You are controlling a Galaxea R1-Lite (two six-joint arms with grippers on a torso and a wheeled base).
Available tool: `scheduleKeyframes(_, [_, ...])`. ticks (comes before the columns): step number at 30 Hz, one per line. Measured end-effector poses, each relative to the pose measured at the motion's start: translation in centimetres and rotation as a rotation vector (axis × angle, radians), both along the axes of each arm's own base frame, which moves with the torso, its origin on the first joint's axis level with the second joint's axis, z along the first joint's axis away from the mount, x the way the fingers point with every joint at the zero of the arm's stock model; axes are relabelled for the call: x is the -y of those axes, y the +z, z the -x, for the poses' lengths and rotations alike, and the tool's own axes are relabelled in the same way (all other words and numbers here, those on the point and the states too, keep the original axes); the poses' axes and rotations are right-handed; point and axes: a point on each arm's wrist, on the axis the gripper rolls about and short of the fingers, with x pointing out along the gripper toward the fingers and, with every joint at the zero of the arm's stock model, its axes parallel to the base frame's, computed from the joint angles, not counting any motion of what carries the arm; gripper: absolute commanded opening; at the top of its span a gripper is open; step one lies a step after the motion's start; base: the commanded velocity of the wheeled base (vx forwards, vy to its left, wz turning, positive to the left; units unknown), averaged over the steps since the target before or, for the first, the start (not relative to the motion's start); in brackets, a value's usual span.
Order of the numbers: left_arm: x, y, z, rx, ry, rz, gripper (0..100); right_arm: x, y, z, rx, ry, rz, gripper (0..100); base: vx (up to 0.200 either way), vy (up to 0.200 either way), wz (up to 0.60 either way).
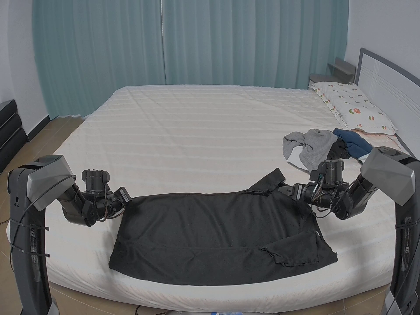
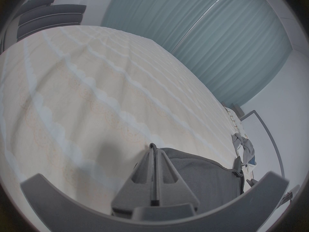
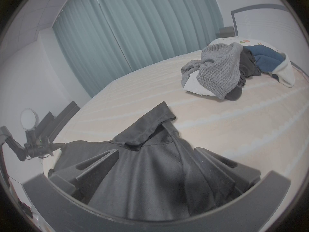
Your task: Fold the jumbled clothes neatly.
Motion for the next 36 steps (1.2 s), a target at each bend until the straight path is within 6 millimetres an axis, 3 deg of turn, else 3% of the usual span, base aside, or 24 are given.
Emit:
scheduleKeyframes(6, [0.0, 0.0, 0.0, 0.0, 0.001, 0.0, 0, -0.2, -1.4, -2.0, 0.018, -0.025, 0.04, 100, 0.0, 0.0, 0.0])
scheduleKeyframes(7, [-0.1, 0.0, 0.0, 0.0, 0.002, 0.0, 0, -0.3, -1.6, -2.4, 0.02, -0.029, 0.043, 0, 0.0, 0.0, 0.0])
scheduleKeyframes(22, [0.0, 0.0, 0.0, 0.001, 0.001, 0.001, 0, -0.3, -2.5, -4.4, 0.01, -0.074, 0.019, 0, 0.0, 0.0, 0.0])
scheduleKeyframes(36, [-0.4, 1.7, 0.1, 0.028, 0.013, -0.003, 0, 3.8, -0.1, -2.7, -0.05, -0.158, -0.181, 0, 0.0, 0.0, 0.0])
